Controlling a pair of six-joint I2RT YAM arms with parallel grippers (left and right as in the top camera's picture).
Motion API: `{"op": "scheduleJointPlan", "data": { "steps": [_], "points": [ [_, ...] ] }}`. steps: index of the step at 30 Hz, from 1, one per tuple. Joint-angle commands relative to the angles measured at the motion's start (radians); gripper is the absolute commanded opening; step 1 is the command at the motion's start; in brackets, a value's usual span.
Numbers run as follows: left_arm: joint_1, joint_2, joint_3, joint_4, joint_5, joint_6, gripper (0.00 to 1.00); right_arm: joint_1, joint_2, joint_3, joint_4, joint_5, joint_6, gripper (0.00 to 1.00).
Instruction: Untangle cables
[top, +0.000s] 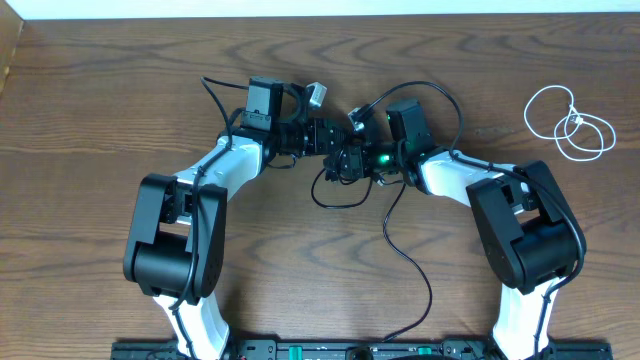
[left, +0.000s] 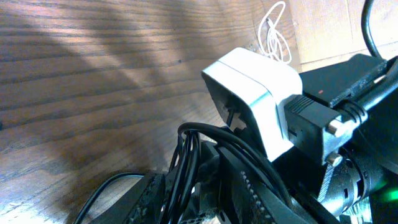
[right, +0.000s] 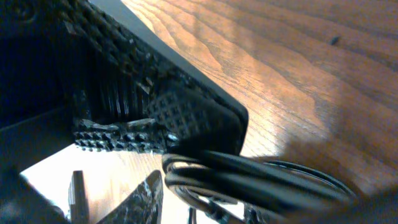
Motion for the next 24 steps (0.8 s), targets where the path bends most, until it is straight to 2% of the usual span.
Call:
{"op": "scheduleJointPlan", "data": {
  "steps": [1,5,8,9,10,14,17,21,24],
  "points": [
    [-0.058,0.001,-0.008,-0.024,0.13,0.008,0.4,0.011,0.0,0.028,0.037,0.098,0.047,0.27],
    [-0.074,0.001,-0.008,-0.026,0.13,0.008,0.4,0.01,0.0,0.028,0.039,0.111,0.047,0.18],
    [-0.081,0.001,-0.008,-0.026,0.129,0.008,0.4,0.01,0.0,0.028,0.035,0.124,0.043,0.16],
    [-0.08,0.001,-0.008,-0.026,0.129,0.008,0.4,0.01,0.0,0.028,0.035,0.124,0.042,0.11],
    [-0.079,0.001,-0.008,-0.026,0.129,0.008,0.4,0.01,0.0,0.028,0.034,0.124,0.039,0.02],
    [-0.08,0.001,-0.008,-0.027,0.126,0.009,0.41,0.01,0.0,0.028,0.026,0.128,0.039,0.01],
    [-0.079,0.001,-0.008,-0.034,0.111,0.013,0.46,0.01,0.0,0.028,0.011,0.127,0.039,0.01],
    [-0.079,0.001,-0.008,-0.089,-0.032,0.013,0.48,0.009,0.0,0.028,-0.004,0.127,0.041,0.01],
    [-0.079,0.001,-0.008,-0.152,-0.136,0.012,0.48,0.0,0.0,0.028,-0.063,0.143,0.158,0.01]
  ]
}}
